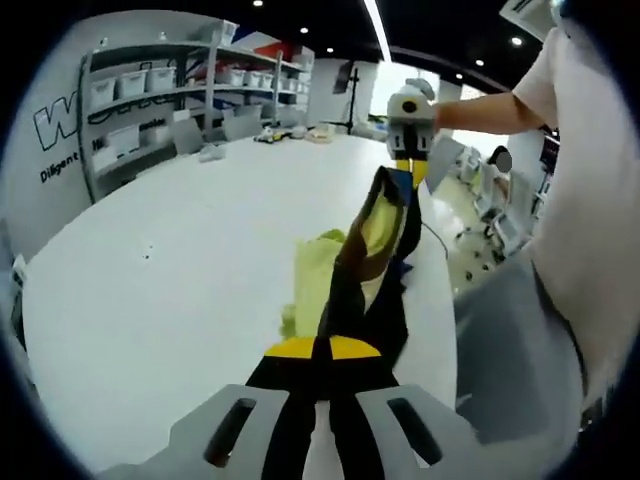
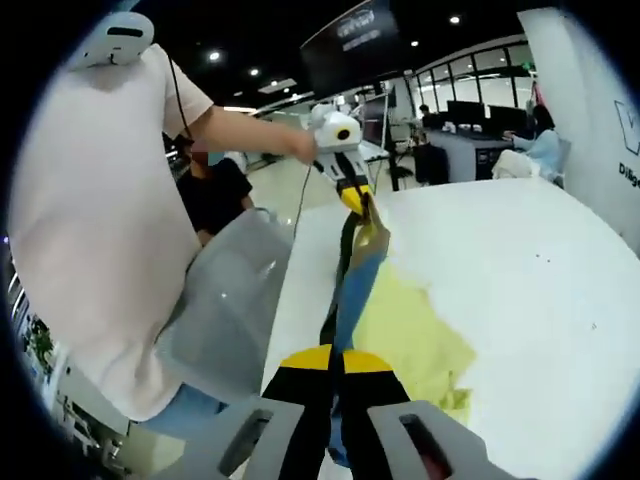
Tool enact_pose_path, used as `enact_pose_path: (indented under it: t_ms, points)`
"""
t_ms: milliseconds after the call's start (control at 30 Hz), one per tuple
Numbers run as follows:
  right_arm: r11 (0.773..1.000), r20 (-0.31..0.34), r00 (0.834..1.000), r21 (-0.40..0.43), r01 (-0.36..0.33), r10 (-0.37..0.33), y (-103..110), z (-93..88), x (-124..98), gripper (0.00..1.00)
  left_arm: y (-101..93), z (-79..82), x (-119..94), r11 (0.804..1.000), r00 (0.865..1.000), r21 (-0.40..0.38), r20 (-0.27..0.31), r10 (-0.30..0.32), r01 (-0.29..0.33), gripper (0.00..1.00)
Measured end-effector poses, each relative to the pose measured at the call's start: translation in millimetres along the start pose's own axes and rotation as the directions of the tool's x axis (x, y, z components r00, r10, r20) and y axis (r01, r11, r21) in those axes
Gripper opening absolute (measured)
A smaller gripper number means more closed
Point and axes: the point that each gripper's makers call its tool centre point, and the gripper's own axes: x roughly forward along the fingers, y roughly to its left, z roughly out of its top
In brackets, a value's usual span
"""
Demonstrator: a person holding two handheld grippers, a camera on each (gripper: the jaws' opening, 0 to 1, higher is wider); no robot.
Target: Fold the garment on the visible template until the final outline fits inside the template.
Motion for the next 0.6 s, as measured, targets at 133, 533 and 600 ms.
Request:
enact_pose_path:
  t_ms: [133, 533, 600]
  points:
    - [0.998, 0.037, 0.998, 0.002, 0.06, -0.06, -34.3, 9.1, -7.0, 0.0, 21.2, 12.5, 8.3, 0.999, 0.999, -0.007, 0.017, 0.031, -0.031, 0.0]
    - [0.96, 0.077, 0.957, 0.009, 0.279, -0.279, -148.0, 20.8, -21.0, 0.0, 105.2, 36.6, 37.0, 0.977, 0.98, -0.117, 0.059, 0.189, -0.181, 0.0]
    - [0.946, 0.078, 0.942, 0.014, 0.325, -0.325, -169.4, 19.6, -20.5, 0.0, 117.4, 36.3, 43.8, 0.969, 0.976, -0.14, 0.056, 0.212, -0.203, 0.0]
